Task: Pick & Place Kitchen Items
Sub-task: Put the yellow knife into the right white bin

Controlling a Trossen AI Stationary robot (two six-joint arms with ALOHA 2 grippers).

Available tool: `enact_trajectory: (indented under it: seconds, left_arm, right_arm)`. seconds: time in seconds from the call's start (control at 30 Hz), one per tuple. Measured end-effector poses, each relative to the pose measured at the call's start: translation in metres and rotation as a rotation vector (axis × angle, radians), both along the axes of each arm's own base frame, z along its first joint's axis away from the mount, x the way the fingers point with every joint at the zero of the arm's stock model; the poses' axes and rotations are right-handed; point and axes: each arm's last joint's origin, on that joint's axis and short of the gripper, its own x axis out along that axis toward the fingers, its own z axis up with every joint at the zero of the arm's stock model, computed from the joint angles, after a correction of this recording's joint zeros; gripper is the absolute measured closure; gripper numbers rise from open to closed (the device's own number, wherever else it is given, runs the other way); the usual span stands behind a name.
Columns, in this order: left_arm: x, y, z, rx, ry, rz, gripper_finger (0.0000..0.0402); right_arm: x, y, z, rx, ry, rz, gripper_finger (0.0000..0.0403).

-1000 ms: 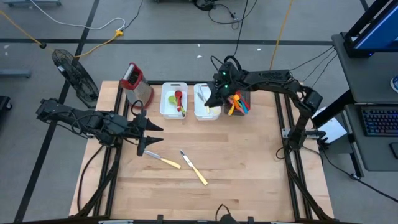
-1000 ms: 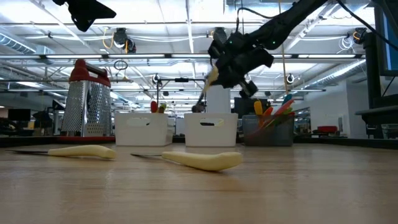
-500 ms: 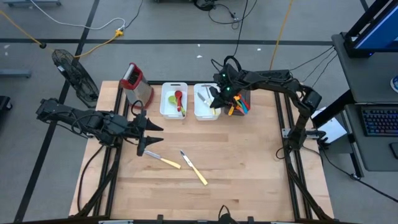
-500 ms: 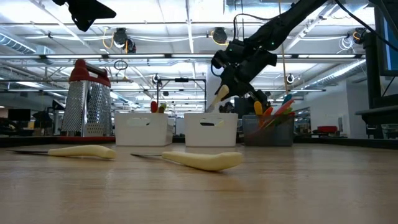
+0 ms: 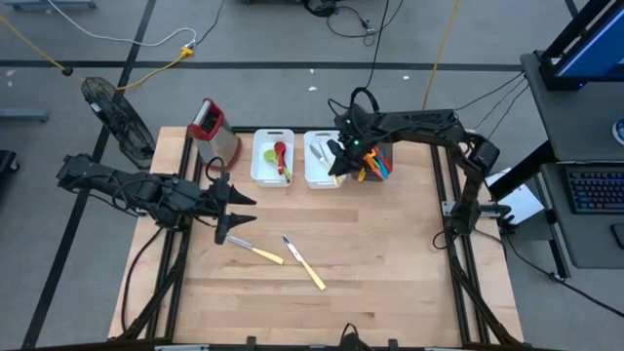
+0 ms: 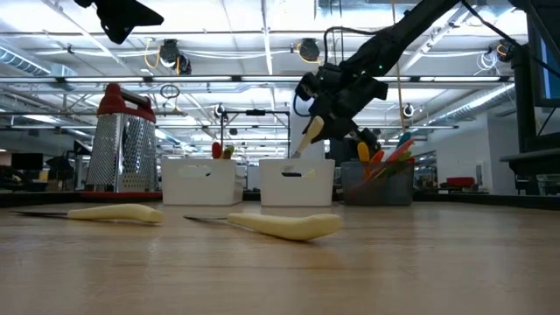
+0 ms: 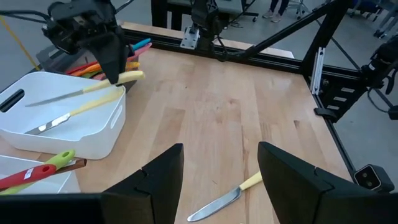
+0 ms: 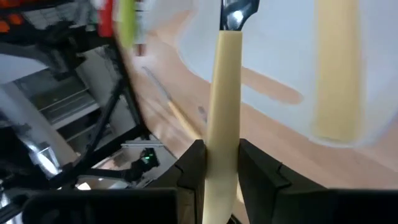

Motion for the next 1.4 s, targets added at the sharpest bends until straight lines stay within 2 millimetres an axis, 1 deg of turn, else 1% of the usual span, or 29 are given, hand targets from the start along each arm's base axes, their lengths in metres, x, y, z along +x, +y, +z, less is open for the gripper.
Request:
enact_trajectory:
  seconds: [0.17,0.3,0.33,0.47,0.57,0.7,0.87,1.0,1.07,1.27,1.4]
  left_arm:
    - [0.0,0.0,0.001,-0.008,-0.007,0.002,0.019]
    - [0.0,0.0,0.001,-0.009,-0.007,0.002,0.019]
    - [0.0,0.0,0.001,-0.009,-0.007,0.002,0.019]
    - [0.0,0.0,0.001,-0.012,-0.006,-0.003,0.019]
    - [0.0,0.0,0.001,-0.014,-0.005,-0.005,0.019]
    - [0.0,0.0,0.001,-0.018,-0.005,-0.004,0.019]
    - [0.0,0.0,0.001,-0.038,-0.007,0.003,0.019]
    - [0.001,0.0,0.002,-0.051,-0.018,0.006,0.019]
    - [0.001,-0.001,0.003,-0.07,-0.032,0.012,0.019]
    - [0.004,-0.001,0.012,-0.129,-0.13,0.029,0.019]
    - [0.007,-0.002,0.019,-0.15,-0.201,0.026,0.019]
  right_arm:
    - [0.0,-0.001,0.003,-0.006,-0.019,-0.005,0.0342]
    - [0.0,-0.006,0.003,0.013,-0.02,-0.041,0.0342]
    - [0.0,-0.007,0.004,0.018,-0.019,-0.046,0.0336]
    - [-0.003,-0.008,0.002,0.027,-0.006,-0.059,0.0289]
    - [-0.004,-0.009,-0.001,0.027,-0.002,-0.065,0.0277]
    - [-0.005,-0.01,-0.001,0.018,-0.011,-0.065,0.0282]
    - [-0.002,-0.012,0.003,-0.015,-0.059,-0.06,0.0303]
    - [-0.004,-0.009,0.019,-0.063,-0.153,-0.01,0.0325]
    - [-0.004,-0.003,0.029,-0.126,-0.222,0.044,0.034]
    - [-0.011,0.024,0.068,-0.353,-0.424,0.225,0.0396]
    - [-0.018,0.043,0.093,-0.539,-0.513,0.297,0.0396]
